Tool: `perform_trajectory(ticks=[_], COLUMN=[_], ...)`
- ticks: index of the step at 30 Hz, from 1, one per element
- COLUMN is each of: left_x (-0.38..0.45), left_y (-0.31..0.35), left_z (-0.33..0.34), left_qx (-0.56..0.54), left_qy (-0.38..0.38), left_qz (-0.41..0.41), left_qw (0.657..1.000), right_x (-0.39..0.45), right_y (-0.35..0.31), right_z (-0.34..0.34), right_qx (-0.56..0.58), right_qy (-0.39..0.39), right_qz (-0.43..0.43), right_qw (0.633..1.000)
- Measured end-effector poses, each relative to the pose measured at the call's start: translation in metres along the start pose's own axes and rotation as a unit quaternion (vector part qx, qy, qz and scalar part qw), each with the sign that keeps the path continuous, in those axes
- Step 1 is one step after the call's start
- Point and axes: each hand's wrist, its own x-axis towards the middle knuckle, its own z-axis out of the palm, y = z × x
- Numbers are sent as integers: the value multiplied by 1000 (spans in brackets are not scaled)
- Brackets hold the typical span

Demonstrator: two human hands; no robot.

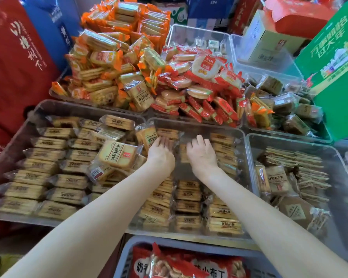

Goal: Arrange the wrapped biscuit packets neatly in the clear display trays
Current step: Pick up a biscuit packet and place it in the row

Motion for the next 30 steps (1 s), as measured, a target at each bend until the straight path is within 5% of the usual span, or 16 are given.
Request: perform_trajectory(ticks=[6,14,22,30], left_x=[0,-1,1,-3], left_y=[-8,-9,-4,-6], left_z=[-5,-4,-1,6], left_qx=[14,42,54,63], left_qy=[-3,-10,-8,-11], left_qz=[23,33,3,4], left_qw=[1000,999,999,998], right_x=[25,16,22,13], right_y=[-4,27,8,22], right_z=[8,7,7,5], right_qx=[15,123,-18,-17], right_qy=[-66,-52,-61,-82], right_qz=[-6,-18,-41,-49], right_qw=[998,991,997,995])
